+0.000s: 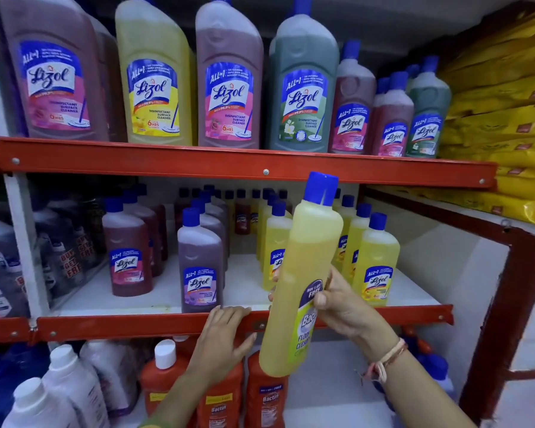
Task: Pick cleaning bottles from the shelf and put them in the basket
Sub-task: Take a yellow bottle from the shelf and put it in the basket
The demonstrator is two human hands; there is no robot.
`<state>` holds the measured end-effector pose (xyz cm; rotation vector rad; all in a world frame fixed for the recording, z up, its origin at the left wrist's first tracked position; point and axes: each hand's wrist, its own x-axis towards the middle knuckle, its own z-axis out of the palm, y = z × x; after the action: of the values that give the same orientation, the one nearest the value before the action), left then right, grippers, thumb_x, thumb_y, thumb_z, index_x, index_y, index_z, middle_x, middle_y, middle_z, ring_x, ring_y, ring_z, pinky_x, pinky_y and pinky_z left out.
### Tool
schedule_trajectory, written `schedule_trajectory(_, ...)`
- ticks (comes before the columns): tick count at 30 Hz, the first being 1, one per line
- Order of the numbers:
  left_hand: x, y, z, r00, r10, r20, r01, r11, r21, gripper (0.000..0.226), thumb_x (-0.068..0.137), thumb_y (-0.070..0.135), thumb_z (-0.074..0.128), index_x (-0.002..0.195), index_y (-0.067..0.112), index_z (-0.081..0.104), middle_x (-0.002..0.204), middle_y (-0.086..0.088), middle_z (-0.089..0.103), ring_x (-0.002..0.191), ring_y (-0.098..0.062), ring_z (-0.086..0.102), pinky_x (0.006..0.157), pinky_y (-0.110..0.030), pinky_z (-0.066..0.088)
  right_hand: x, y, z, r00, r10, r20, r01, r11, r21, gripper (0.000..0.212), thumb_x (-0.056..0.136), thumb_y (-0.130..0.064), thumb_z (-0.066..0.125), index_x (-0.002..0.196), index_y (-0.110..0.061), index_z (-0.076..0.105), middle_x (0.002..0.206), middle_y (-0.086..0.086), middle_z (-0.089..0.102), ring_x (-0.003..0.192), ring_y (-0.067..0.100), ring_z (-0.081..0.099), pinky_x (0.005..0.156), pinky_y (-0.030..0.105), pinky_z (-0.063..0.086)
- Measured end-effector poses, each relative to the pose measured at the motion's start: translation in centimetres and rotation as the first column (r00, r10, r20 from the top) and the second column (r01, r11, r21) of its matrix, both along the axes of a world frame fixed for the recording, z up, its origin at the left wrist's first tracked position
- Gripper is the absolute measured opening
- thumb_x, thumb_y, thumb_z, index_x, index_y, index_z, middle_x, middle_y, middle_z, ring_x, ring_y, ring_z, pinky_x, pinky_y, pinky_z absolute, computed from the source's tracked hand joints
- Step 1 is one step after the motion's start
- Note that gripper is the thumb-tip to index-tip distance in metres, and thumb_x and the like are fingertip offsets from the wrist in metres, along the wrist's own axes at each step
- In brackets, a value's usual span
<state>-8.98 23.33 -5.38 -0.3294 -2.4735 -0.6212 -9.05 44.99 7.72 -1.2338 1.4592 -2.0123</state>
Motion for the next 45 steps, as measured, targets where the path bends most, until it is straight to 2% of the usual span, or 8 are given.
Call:
schedule_trajectory(10, 0.1, -0.5, 0.2, 0.997, -0.056, 0.059, 0.058, 0.998, -0.024, 0.048, 0.090, 0.040, 0.057, 0.132, 0.021, 0.045, 0.132, 0.005, 0.053, 0.125, -0.014, 0.043, 0.118, -0.037, 0.020, 1.5, 0.1, 0.4, 0.998, -0.070, 0.010, 0.069, 0.997, 0.036, 0.083, 0.047, -0.036, 0.095, 0.112, 0.001, 0.058, 0.098, 0.012, 0.073, 0.088, 0.030, 0.069, 0.085, 0.045, 0.054)
schedule_trajectory(14, 1.1, -0.1, 3.1, 0.980, -0.113, 0.161, 0.069, 0.963, 0.260, 0.049, 0.091, 0.052, 0.049, 0.132, 0.026, 0.048, 0.138, 0.005, 0.052, 0.129, -0.011, 0.043, 0.115, -0.040, 0.029, 1.5, 0.4, -0.4, 0.983, -0.181, 0.017, 0.180, 0.982, 0.051, 0.085, 0.043, -0.032, 0.097, 0.112, 0.000, 0.059, 0.097, 0.012, 0.076, 0.088, 0.028, 0.071, 0.082, 0.042, 0.058)
schedule_trajectory(18, 3.4, 1.3, 8.2, 0.959, -0.284, 0.001, 0.229, 0.775, 0.589, 0.051, 0.085, 0.072, 0.039, 0.120, 0.040, 0.056, 0.128, 0.017, 0.061, 0.122, 0.002, 0.050, 0.103, -0.034, 0.041, 1.4, 0.3, -2.2, 0.960, -0.280, -0.003, 0.279, 0.955, 0.104, 0.066, 0.041, -0.032, 0.097, 0.100, -0.016, 0.071, 0.094, 0.007, 0.078, 0.086, 0.022, 0.073, 0.075, 0.033, 0.060)
schedule_trajectory(20, 4.5, 2.2, 10.6, 0.936, -0.341, -0.089, 0.318, 0.710, 0.628, 0.056, 0.081, 0.076, 0.037, 0.118, 0.040, 0.059, 0.125, 0.017, 0.063, 0.122, 0.001, 0.051, 0.098, -0.028, 0.041, 1.6, 0.1, -3.1, 0.949, -0.316, -0.012, 0.314, 0.940, 0.134, 0.058, 0.044, -0.029, 0.096, 0.097, -0.020, 0.073, 0.095, 0.007, 0.078, 0.086, 0.021, 0.074, 0.072, 0.031, 0.059)
schedule_trajectory(25, 6.2, 4.2, 12.5, 0.918, -0.389, -0.078, 0.358, 0.725, 0.589, 0.045, 0.077, 0.066, 0.060, 0.108, 0.033, 0.064, 0.114, 0.006, 0.070, 0.112, -0.012, 0.062, 0.096, -0.046, 0.051, 1.6, -0.5, -5.5, 0.914, -0.405, -0.039, 0.406, 0.903, 0.142, 0.051, 0.055, -0.012, 0.089, 0.102, -0.020, 0.070, 0.100, 0.010, 0.078, 0.091, 0.024, 0.073, 0.074, 0.029, 0.058)
schedule_trajectory(30, 6.1, 4.7, 9.8, 0.939, -0.341, -0.035, 0.283, 0.712, 0.643, 0.046, 0.058, 0.037, 0.090, 0.098, 0.029, 0.070, 0.093, 0.009, 0.078, 0.089, -0.009, 0.072, 0.080, -0.033, 0.060, 1.9, -0.1, -8.3, 0.912, -0.407, -0.048, 0.407, 0.887, 0.216, 0.062, 0.063, -0.012, 0.086, 0.117, -0.027, 0.060, 0.111, -0.002, 0.075, 0.101, 0.016, 0.071, 0.077, 0.023, 0.057)
schedule_trajectory(38, 6.9, 6.0, 1.2, 0.925, -0.353, 0.142, 0.150, 0.680, 0.718, 0.049, 0.047, 0.028, 0.095, 0.091, 0.024, 0.075, 0.083, 0.011, 0.079, 0.076, -0.006, 0.073, 0.065, -0.018, 0.056, 3.3, 2.7, -16.0, 0.938, -0.345, 0.015, 0.293, 0.817, 0.497, 0.073, 0.081, -0.011, 0.073, 0.142, -0.021, 0.034, 0.127, -0.012, 0.065, 0.119, 0.009, 0.061, 0.092, 0.025, 0.054)
schedule_trajectory(45, 9.0, 8.2, -8.9, 0.865, -0.321, 0.385, -0.055, 0.703, 0.709, 0.055, 0.042, 0.036, 0.093, 0.093, 0.026, 0.074, 0.088, 0.001, 0.079, 0.086, -0.019, 0.074, 0.078, -0.045, 0.061, 5.6, 5.5, -24.5, 0.914, -0.406, -0.003, 0.317, 0.708, 0.631, 0.054, 0.079, 0.002, 0.072, 0.128, -0.009, 0.051, 0.127, 0.019, 0.063, 0.112, 0.021, 0.060, 0.100, 0.044, 0.048)
